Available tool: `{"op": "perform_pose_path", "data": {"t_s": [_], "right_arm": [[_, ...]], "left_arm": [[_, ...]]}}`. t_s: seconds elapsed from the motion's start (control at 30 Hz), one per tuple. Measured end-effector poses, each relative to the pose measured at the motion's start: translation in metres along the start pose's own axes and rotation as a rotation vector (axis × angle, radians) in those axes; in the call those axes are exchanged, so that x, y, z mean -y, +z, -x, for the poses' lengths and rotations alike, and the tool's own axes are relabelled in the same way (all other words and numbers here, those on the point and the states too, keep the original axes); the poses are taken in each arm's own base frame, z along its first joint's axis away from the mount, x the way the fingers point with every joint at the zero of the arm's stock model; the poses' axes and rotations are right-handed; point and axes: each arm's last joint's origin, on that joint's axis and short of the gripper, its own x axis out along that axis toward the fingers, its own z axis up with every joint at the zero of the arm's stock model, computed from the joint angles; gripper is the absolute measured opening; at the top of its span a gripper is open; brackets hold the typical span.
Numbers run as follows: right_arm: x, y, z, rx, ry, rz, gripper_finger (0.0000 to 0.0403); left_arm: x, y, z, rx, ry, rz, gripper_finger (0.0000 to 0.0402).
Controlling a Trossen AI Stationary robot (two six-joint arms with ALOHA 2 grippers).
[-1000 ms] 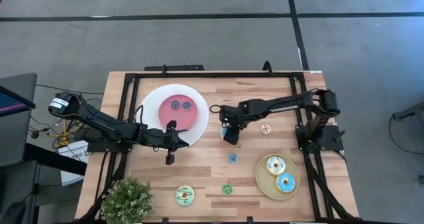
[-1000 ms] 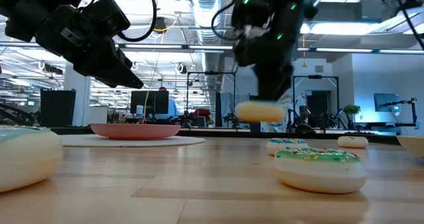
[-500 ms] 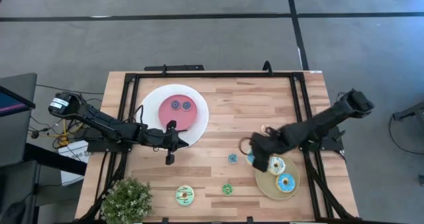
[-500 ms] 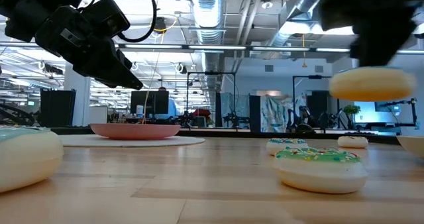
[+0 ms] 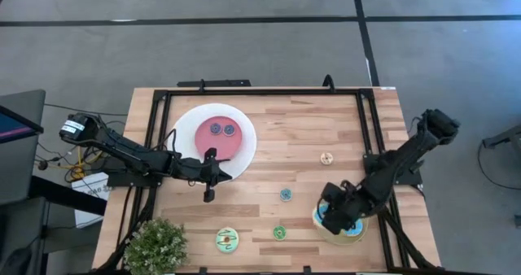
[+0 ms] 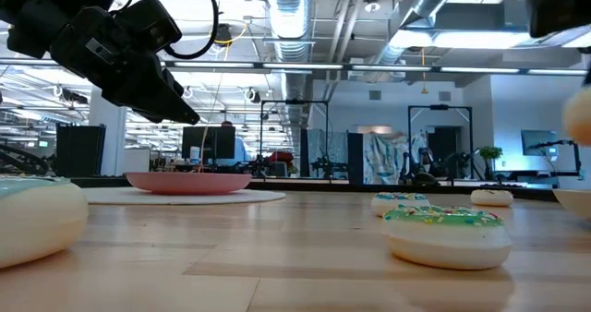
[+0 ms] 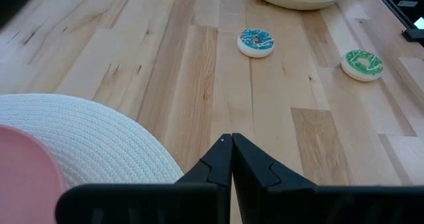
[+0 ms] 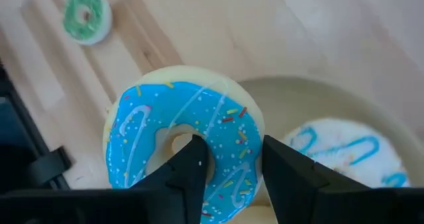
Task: Pick & Place donuts
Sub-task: Put the large light blue donut onto the brown plate
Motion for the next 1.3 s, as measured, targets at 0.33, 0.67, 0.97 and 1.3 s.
{"op": "perform_pose_path", "data": {"t_s": [0.33, 0.67, 0.97, 1.3], "right_arm": [[-0.006, -0.02, -0.027, -0.127, -0.088, -0.081, 0.0128], [0.004, -0.02, -0.026, -0.13, -0.196, -0.105, 0.0128], [0.005, -0.018, -0.026, -0.078, -0.205, -0.101, 0.0128], [0.005, -0.018, -0.026, -0.076, -0.21, -0.124, 0.0128]], "left_arm": [[0.0, 0.0, 0.0, 0.001, -0.003, 0.007, 0.0002], [0.0, 0.001, 0.0, 0.002, -0.005, 0.01, 0.0002], [0.0, 0.001, 0.0, 0.003, -0.008, 0.01, 0.0002], [0.0, 0.001, 0.0, 0.003, -0.008, 0.011, 0.0002]]}}
